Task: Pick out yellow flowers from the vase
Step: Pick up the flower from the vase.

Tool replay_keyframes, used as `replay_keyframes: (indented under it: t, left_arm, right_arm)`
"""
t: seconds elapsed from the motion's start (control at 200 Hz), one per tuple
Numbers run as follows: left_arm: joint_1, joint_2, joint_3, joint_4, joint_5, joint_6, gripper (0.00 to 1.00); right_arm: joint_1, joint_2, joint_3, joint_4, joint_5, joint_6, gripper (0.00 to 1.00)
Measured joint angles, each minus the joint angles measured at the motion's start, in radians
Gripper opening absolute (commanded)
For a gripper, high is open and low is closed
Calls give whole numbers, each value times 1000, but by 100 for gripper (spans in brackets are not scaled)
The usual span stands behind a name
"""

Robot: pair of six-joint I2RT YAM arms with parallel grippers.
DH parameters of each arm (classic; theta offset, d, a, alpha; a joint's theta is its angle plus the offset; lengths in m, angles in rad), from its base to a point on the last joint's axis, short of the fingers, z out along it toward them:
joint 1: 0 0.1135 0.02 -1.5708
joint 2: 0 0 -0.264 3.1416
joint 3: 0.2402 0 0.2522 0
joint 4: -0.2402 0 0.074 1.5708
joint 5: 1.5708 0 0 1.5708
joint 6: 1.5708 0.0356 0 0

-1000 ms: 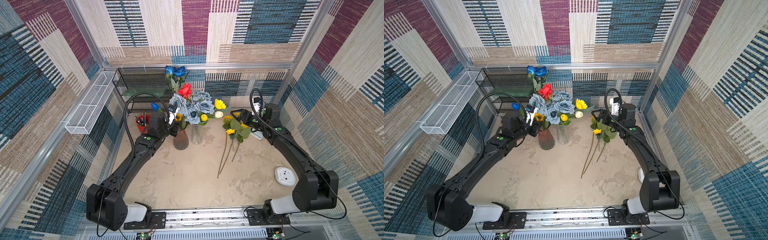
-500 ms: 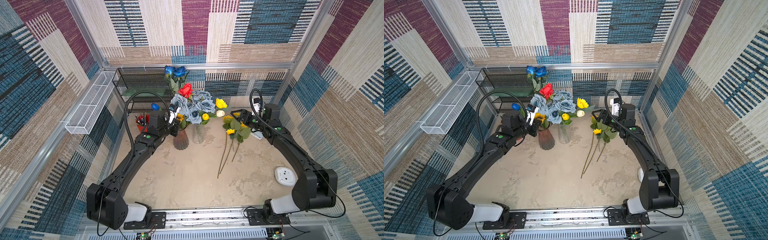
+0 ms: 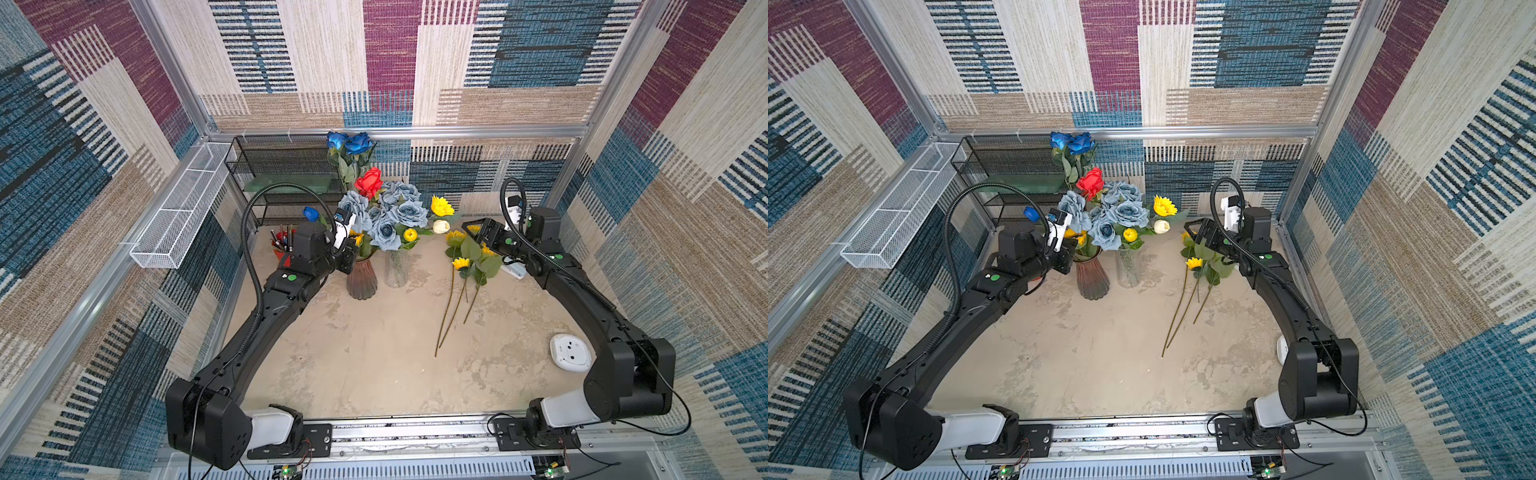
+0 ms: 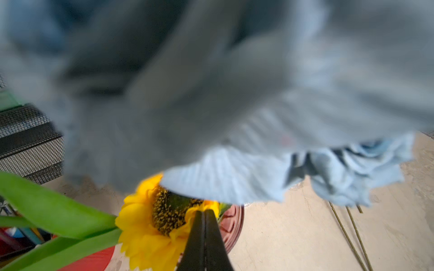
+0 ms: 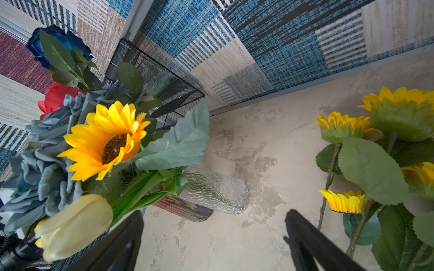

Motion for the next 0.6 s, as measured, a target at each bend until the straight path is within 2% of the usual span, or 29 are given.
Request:
replay_keyframes:
  t: [0.601]
  left_arm:
    - [3,-134,29,-59,-18,-12,0]
  right_arm:
    - [3,-4,-7,7,-7,8,96]
